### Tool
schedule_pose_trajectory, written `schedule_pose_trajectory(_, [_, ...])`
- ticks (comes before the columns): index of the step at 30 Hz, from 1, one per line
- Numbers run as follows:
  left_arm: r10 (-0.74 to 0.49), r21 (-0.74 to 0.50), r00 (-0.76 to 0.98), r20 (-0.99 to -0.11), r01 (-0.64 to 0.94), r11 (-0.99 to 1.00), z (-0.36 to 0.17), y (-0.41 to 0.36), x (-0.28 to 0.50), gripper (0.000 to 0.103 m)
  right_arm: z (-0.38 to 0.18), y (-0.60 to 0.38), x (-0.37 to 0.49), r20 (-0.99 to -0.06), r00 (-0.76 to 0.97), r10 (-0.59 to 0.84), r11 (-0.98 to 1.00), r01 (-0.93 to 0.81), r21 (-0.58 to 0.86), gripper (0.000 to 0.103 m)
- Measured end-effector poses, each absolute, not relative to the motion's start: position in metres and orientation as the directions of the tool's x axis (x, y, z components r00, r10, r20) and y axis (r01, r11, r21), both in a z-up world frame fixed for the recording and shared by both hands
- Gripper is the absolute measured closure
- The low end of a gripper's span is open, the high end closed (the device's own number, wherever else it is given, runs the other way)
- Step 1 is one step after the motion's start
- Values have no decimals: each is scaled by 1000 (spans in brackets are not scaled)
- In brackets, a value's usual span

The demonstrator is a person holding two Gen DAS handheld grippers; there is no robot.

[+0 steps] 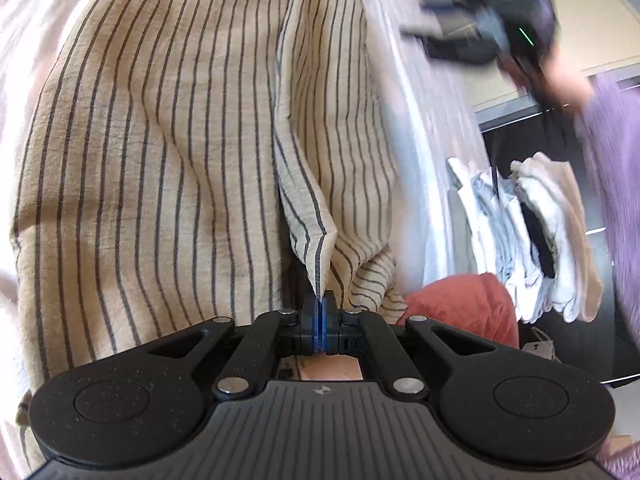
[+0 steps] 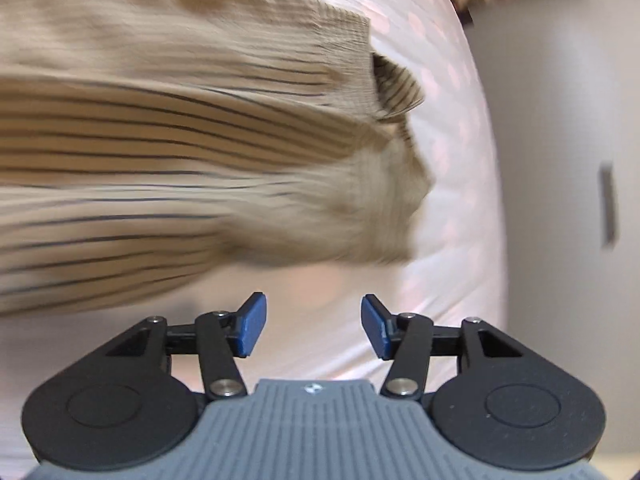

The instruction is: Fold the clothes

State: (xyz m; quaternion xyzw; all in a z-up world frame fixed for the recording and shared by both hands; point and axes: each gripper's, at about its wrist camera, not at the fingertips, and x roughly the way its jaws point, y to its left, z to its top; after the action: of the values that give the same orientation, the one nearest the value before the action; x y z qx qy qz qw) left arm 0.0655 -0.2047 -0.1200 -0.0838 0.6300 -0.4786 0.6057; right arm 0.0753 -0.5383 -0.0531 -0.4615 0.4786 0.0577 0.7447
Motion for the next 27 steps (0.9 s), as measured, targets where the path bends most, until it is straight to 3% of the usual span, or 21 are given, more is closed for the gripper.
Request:
schedule_pose_trajectory(6, [-711,-715,-234,-663,477,510,-116,-206,63,103,-33,-475,-55,-899,412,-150,767,-526,-369,47])
schedule_pose_trajectory(12, [-736,-733,-225,-639,467,494,-109,-207,65,103,-25,-414,-152,-936,352,27,909,-399,-124,45])
schedule_pose_trajectory(18, [-779,-765,-198,-595,437,473,-98,-202,66,103,-44,-372,-157,-934,354,-47,944,-291,-157,35])
schedule_pose_trajectory(22, [-791,-775,-187,-583,421,471,-97,-204,62,103,-70,-369,-151,-933,330,-145,951,-215,-224,35])
schedule_pose_trajectory(23, [-792,-775,-184,-582,422,471,-96,-205,62,103,-74,-373,-151,-934,325,-148,957,-191,-218,42])
schedule_pose_trajectory(24, [-794,-775,-181,-581,422,471,-96,-206,63,103,-73,-379,-154,-938,317,-139,969,-154,-196,64])
schedule_pose_trajectory(26, [-796,-777,-179,-578,420,470,-96,-206,63,103,-71,-390,-160,-945,307,-116,985,-86,-149,90])
schedule_pose_trajectory(27, [-794,-778,-185,-578,419,469,-97,-206,63,103,-68,-392,-165,-945,313,-98,989,-74,-128,91])
